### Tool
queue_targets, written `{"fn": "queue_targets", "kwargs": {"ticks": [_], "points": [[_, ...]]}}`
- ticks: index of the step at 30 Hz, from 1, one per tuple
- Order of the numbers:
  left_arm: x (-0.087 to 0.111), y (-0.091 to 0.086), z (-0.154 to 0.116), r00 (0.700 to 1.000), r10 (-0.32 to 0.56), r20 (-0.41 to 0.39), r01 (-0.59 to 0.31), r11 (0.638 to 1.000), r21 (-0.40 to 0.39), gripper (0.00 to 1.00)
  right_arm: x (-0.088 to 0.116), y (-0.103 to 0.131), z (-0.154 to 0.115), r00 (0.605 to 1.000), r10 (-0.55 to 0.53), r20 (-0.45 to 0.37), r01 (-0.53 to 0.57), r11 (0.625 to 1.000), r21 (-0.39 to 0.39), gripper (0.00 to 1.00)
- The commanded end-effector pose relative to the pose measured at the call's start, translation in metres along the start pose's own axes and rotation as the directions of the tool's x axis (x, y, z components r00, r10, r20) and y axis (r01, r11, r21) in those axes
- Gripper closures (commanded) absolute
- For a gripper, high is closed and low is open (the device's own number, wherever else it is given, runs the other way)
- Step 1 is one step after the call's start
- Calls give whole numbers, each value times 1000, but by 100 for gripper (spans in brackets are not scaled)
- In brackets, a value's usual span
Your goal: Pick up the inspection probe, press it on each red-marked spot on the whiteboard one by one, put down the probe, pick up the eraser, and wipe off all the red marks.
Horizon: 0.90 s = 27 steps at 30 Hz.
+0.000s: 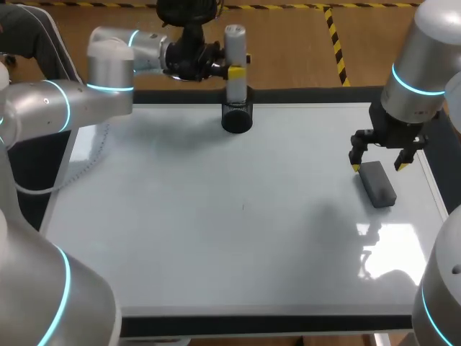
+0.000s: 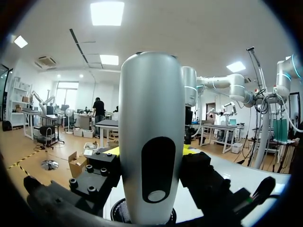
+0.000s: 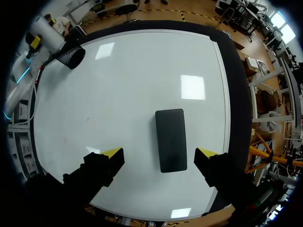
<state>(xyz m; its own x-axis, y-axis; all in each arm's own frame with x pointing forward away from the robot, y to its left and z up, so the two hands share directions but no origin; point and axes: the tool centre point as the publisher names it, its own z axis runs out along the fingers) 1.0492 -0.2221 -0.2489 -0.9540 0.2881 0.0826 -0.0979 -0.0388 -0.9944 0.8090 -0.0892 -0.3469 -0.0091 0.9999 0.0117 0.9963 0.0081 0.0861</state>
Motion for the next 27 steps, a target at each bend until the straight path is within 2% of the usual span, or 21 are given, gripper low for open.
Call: {"fn": "queue_targets", "kwargs": {"ticks": [1,12,27], "points": [[-4,4,-3,1000,-3,-16,3,1000,6,100,-1,-1,-1,1000,-1,-1,1,1000,-1,0],[-6,24,-3,1000,-30,-7,30,999,14,100,-1,-1,-1,1000,-1,-1,1,1000,-1,0],[-8,30,4,999,-23,-40,23,1000,-18,100,-1,-1,-1,1000,-1,-1,1,1000,-1,0]]}}
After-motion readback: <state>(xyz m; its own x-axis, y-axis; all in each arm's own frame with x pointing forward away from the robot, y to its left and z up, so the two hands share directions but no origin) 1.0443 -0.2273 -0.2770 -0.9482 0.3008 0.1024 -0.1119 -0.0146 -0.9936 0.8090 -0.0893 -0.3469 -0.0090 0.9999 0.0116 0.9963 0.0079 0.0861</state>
